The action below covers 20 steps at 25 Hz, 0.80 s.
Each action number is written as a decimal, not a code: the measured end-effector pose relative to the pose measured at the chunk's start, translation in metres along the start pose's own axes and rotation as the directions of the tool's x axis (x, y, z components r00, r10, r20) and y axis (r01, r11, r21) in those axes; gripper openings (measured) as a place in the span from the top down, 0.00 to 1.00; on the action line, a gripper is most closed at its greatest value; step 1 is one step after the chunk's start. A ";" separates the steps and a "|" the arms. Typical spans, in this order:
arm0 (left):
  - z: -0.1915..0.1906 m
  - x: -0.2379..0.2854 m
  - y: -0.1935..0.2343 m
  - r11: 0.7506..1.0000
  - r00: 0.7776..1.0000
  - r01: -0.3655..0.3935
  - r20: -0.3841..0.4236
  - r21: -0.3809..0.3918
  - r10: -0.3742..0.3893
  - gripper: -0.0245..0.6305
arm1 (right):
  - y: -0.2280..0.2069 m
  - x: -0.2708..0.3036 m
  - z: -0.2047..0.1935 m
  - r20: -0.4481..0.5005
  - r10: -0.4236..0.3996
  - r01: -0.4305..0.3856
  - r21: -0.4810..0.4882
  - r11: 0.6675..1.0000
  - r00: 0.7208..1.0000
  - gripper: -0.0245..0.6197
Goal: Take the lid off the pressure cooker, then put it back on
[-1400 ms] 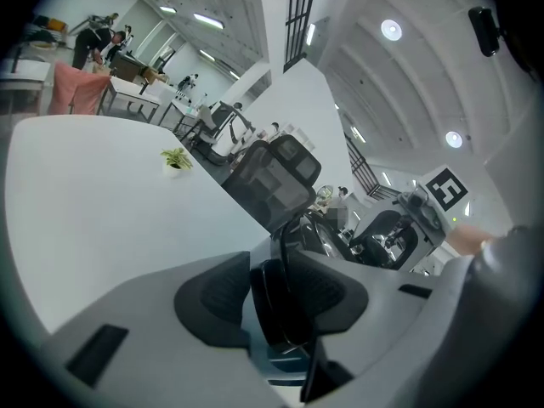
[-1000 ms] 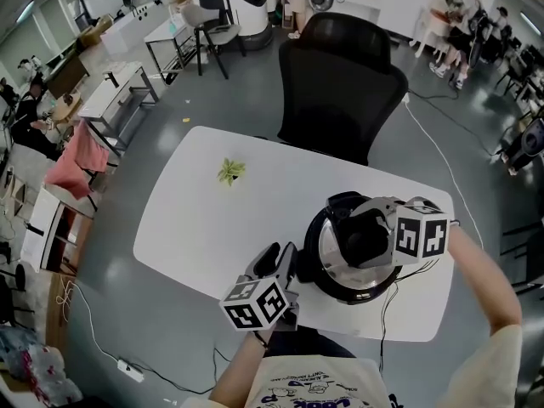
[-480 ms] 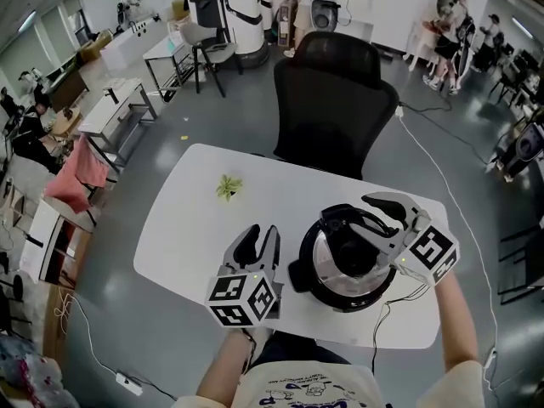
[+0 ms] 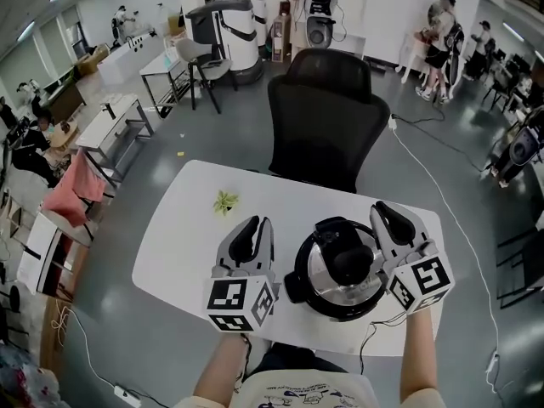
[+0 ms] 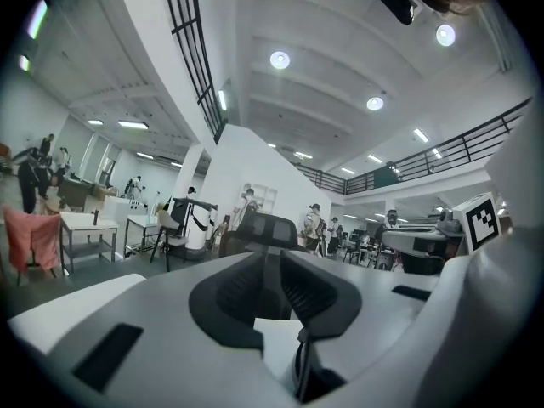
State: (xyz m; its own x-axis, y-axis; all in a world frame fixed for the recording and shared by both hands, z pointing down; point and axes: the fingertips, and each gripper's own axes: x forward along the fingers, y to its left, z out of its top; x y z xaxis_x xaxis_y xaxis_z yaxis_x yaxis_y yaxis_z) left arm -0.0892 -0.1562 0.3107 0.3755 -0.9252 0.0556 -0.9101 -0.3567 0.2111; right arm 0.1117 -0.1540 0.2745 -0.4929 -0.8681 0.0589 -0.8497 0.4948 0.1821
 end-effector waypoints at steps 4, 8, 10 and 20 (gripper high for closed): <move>0.015 -0.001 -0.010 0.998 0.999 0.000 0.039 0.058 -0.002 0.93 | -0.002 -0.010 0.007 0.047 -0.079 0.077 0.044 0.996 0.996 0.93; 0.022 -0.004 -0.019 0.996 0.998 -0.004 0.065 0.093 -0.002 0.94 | -0.006 -0.019 0.006 0.062 -0.161 0.157 0.063 0.986 0.985 0.95; 0.023 -0.007 -0.022 0.995 0.997 -0.009 0.072 0.099 0.002 0.94 | -0.009 -0.024 0.006 0.065 -0.202 0.196 0.080 0.977 0.977 0.95; 0.021 -0.015 -0.031 0.993 0.996 -0.038 0.085 0.116 0.028 0.94 | -0.017 -0.043 -0.001 0.060 -0.297 0.286 0.144 0.947 0.953 0.95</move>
State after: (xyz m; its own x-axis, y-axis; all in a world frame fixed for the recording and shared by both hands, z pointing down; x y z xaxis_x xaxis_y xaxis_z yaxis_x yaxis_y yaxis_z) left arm -0.0700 -0.1336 0.2826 0.3337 -0.9424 -0.0214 -0.9378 -0.3342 0.0941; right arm 0.1472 -0.1252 0.2702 -0.2290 -0.9717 -0.0571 -0.9728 0.2265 0.0477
